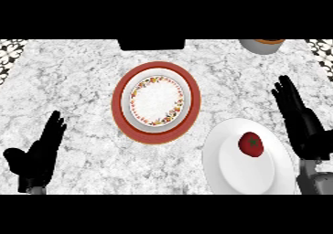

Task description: Pick the tomato from the plate and place it in the plate

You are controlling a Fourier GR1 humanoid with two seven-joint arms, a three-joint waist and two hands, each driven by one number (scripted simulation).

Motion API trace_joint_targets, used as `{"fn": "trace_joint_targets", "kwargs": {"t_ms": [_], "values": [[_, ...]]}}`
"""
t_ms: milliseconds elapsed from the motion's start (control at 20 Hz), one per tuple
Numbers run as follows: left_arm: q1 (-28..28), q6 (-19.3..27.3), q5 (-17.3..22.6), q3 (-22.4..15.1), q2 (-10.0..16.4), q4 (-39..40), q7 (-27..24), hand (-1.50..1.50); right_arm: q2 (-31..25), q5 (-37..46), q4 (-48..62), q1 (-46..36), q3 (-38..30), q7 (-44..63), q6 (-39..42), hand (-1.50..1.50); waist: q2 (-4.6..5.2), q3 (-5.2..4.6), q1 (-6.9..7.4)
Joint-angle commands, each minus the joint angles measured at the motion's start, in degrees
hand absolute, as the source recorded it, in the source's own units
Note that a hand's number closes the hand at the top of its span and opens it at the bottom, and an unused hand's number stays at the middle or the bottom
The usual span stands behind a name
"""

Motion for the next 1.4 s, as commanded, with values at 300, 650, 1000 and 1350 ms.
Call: {"fn": "trace_joint_targets", "kwargs": {"t_ms": [300, 650, 1000, 1350], "values": [[-9.68, -1.67, -5.01, -2.82, 3.78, -2.05, 0.12, 0.00, -7.46, 21.84, 9.89, -3.71, 2.03, 4.83, -14.73, -1.50, 3.24, -3.45, 1.82], [-15.38, -2.54, -6.47, -4.67, 2.91, 1.55, 2.69, 0.00, 16.07, 36.94, 19.51, -5.31, 6.92, 14.26, -45.92, -1.50, 0.69, -0.82, 1.49], [-18.56, -1.48, -7.88, -4.63, 1.32, 5.19, 3.40, 0.00, 15.94, 65.17, 20.96, -7.29, 10.88, 34.82, -47.74, -1.50, 0.20, -1.04, 0.00], [-16.71, -1.71, -6.88, -2.93, 2.66, 1.74, 5.15, 0.00, 12.47, 76.55, 2.22, -4.35, 9.07, 54.75, -19.99, -1.50, -0.59, -1.09, -0.86]]}}
